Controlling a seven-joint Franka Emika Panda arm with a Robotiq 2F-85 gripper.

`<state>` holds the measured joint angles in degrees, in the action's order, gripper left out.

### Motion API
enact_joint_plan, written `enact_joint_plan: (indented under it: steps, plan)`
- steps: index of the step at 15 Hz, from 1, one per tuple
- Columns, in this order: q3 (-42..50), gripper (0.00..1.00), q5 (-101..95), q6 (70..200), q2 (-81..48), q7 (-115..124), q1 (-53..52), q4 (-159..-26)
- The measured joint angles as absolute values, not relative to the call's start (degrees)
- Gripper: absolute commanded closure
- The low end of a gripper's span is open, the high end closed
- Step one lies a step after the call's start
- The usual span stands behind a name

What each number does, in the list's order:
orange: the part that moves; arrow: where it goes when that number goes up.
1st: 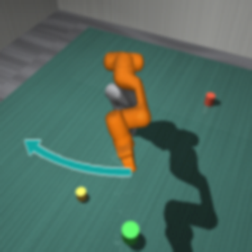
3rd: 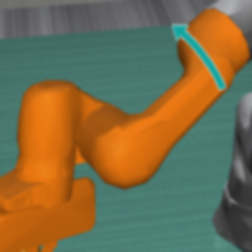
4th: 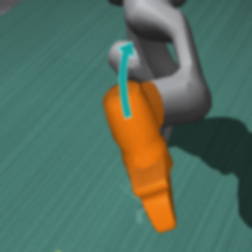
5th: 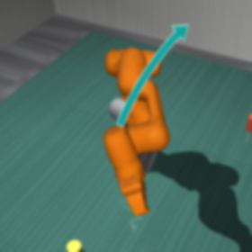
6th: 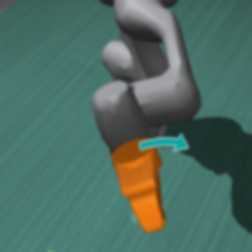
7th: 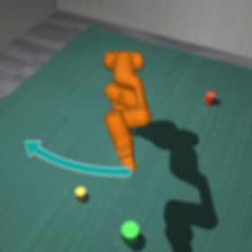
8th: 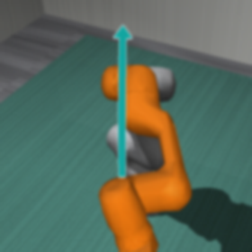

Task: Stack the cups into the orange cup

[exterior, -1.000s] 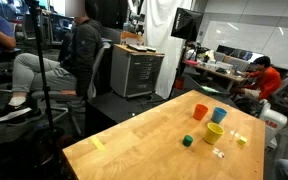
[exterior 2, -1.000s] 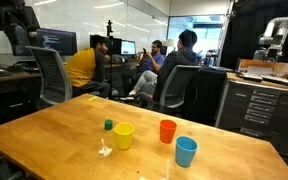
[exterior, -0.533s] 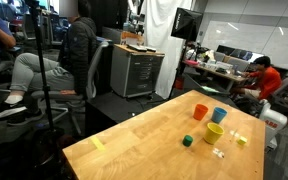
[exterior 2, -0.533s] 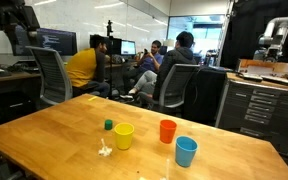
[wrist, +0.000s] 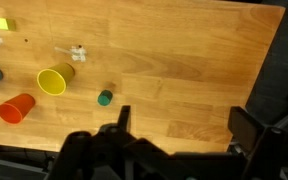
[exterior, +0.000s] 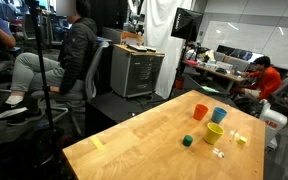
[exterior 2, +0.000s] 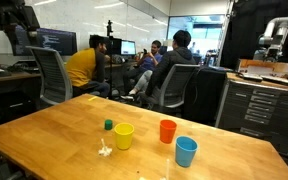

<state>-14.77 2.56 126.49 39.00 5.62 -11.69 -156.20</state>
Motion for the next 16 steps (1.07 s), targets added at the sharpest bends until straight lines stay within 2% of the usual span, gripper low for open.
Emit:
enact_joint_plan:
  steps: [16]
  plan:
    - [-12.2, 0.0, 0.2, 126.5, 38.2, 5.4, -10.2, -154.7]
